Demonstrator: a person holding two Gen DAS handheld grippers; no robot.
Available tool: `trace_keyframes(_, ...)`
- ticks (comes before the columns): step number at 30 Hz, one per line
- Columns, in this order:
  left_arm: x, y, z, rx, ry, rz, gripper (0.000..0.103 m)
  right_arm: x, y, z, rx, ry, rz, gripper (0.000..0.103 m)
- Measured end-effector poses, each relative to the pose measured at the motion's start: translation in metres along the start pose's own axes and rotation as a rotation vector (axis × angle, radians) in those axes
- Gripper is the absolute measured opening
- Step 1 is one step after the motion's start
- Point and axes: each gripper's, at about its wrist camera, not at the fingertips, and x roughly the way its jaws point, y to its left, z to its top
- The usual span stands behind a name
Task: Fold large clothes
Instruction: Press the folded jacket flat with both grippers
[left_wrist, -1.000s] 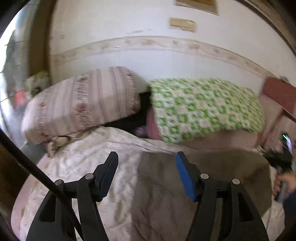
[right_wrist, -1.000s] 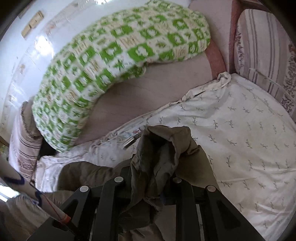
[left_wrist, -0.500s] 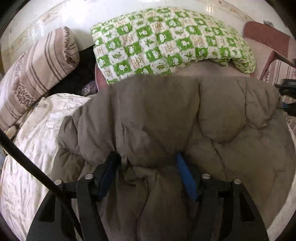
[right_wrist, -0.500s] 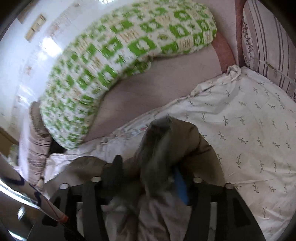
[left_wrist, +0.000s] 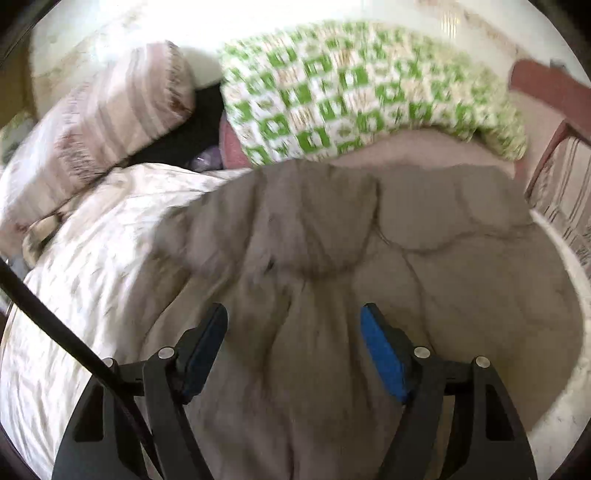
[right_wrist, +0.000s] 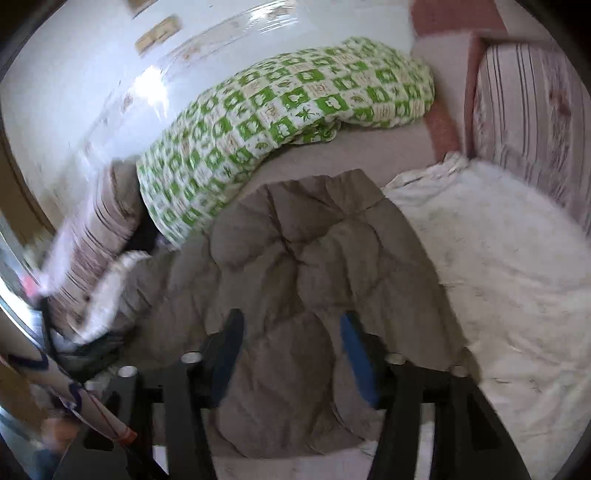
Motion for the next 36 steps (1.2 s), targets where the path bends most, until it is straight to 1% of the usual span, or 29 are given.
trace_keyframes(1,-0.013,0.004,-0.008,-0.009,-0.009,0.013,0.074,-0.003,0.005,-0.003,-0.02,0.005,-0.003,0.037)
trace_keyframes(3,-0.039,0.015,-0.032,-0.04,-0.024,0.044,0.074,-0.01,0.007,-0.007,-0.018,-0.01,-0.005,0.037)
trace_keyframes(6,-0.05,0.029,-0.052,-0.083,-0.042,0.083,0.074,-0.013,0.014,-0.017,-0.039,-0.011,-0.007,0.037)
trace_keyframes(7,-0.048,0.034,-0.054,-0.099,-0.042,0.086,0.074,-0.009,0.016,-0.022,-0.045,-0.008,-0.004,0.037)
trace_keyframes(9,-0.035,0.044,-0.055,-0.136,-0.008,0.063,0.074,0.007,0.016,-0.027,-0.056,0.013,-0.024,0.037)
trace_keyframes(10,-0.025,0.049,-0.057,-0.153,0.009,0.049,0.074,0.016,0.014,-0.031,-0.057,0.019,-0.02,0.037)
trace_keyframes(11,-0.018,0.051,-0.059,-0.162,0.016,0.05,0.074,0.024,0.011,-0.034,-0.056,0.027,-0.024,0.037)
trace_keyframes(13,-0.004,0.052,-0.06,-0.153,0.031,0.067,0.076,0.048,0.006,-0.038,-0.064,0.084,-0.071,0.037)
trace_keyframes(14,0.001,0.052,-0.058,-0.152,0.035,0.061,0.076,0.058,0.003,-0.039,-0.062,0.106,-0.071,0.037)
trace_keyframes(16,0.006,0.052,-0.055,-0.142,0.038,0.067,0.082,0.072,-0.001,-0.039,-0.066,0.128,-0.077,0.037)
trace_keyframes(17,0.009,0.053,-0.053,-0.139,0.045,0.072,0.083,0.079,-0.002,-0.04,-0.075,0.142,-0.084,0.037)
trace_keyframes(20,0.019,0.054,-0.049,-0.143,0.055,0.077,0.085,0.09,-0.001,-0.04,-0.086,0.154,-0.094,0.038)
trace_keyframes(22,0.022,0.052,-0.049,-0.136,0.051,0.089,0.086,0.093,-0.005,-0.04,-0.069,0.171,-0.083,0.038)
trace_keyframes(24,0.023,0.049,-0.049,-0.128,0.042,0.101,0.086,0.094,-0.005,-0.039,-0.081,0.177,-0.079,0.038)
trace_keyframes(26,0.017,0.049,-0.048,-0.149,0.026,0.1,0.085,0.091,-0.002,-0.039,-0.111,0.168,-0.093,0.037)
trace_keyframes(28,0.003,0.05,-0.046,-0.178,-0.01,0.099,0.08,0.082,0.001,-0.037,-0.097,0.145,-0.103,0.038)
trace_keyframes(29,-0.007,0.048,-0.045,-0.18,-0.043,0.09,0.08,0.07,0.002,-0.034,-0.079,0.107,-0.088,0.038)
trace_keyframes(30,-0.014,0.045,-0.042,-0.172,-0.068,0.087,0.08,0.062,0.007,-0.033,-0.088,0.077,-0.077,0.038)
trace_keyframes(31,-0.025,0.038,-0.04,-0.146,-0.105,0.09,0.08,0.056,0.014,-0.031,-0.116,0.047,-0.082,0.038)
trace_keyframes(32,-0.03,0.033,-0.038,-0.124,-0.124,0.087,0.08,0.048,0.026,-0.031,-0.177,-0.002,-0.1,0.038)
trace_keyframes(33,-0.034,0.027,-0.038,-0.107,-0.138,0.07,0.08,0.045,0.034,-0.031,-0.207,-0.023,-0.096,0.038)
trace_keyframes(34,-0.034,0.022,-0.038,-0.1,-0.138,0.046,0.08,0.044,0.04,-0.033,-0.214,-0.029,-0.057,0.038)
trace_keyframes(36,-0.03,0.011,-0.041,-0.094,-0.111,0.007,0.08,0.046,0.051,-0.04,-0.213,-0.015,0.02,0.038)
